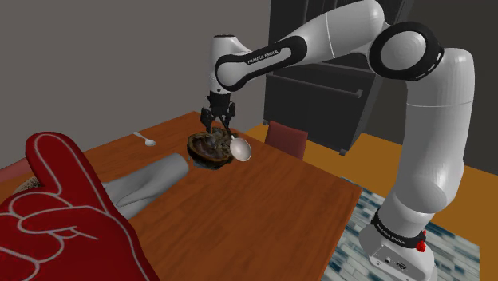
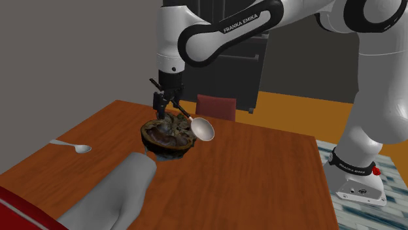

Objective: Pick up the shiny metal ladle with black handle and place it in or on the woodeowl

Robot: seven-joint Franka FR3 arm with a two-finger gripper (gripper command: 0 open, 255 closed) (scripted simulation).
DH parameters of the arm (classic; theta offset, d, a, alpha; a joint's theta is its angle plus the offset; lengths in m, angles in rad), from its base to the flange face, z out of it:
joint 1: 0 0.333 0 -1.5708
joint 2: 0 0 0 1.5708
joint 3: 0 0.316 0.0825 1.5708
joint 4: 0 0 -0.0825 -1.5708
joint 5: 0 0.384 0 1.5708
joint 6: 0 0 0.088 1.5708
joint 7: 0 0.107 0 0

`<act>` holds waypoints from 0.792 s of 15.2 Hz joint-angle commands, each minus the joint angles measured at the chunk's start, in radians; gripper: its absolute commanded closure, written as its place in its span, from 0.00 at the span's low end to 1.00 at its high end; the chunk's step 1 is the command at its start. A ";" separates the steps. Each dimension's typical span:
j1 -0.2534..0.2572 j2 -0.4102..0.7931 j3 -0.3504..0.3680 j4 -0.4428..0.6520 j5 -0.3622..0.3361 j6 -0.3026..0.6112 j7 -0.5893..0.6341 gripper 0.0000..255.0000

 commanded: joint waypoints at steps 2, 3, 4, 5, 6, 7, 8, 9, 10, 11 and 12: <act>-0.005 -0.027 0.004 0.030 0.013 -0.055 -0.008 0.00; -0.007 -0.040 0.006 0.047 0.019 -0.084 -0.012 0.00; -0.009 -0.048 0.007 0.062 0.023 -0.107 -0.014 0.00; -0.009 -0.048 0.007 0.062 0.023 -0.107 -0.014 0.00; -0.009 -0.048 0.007 0.062 0.023 -0.106 -0.014 0.00; -0.009 -0.048 0.007 0.062 0.023 -0.107 -0.014 0.00; -0.009 -0.048 0.007 0.062 0.023 -0.107 -0.014 0.00; -0.009 -0.048 0.007 0.062 0.023 -0.107 -0.014 0.00; -0.009 -0.048 0.007 0.062 0.023 -0.107 -0.014 0.00; -0.009 -0.048 0.007 0.062 0.023 -0.107 -0.014 0.00; -0.009 -0.048 0.007 0.062 0.023 -0.107 -0.014 0.00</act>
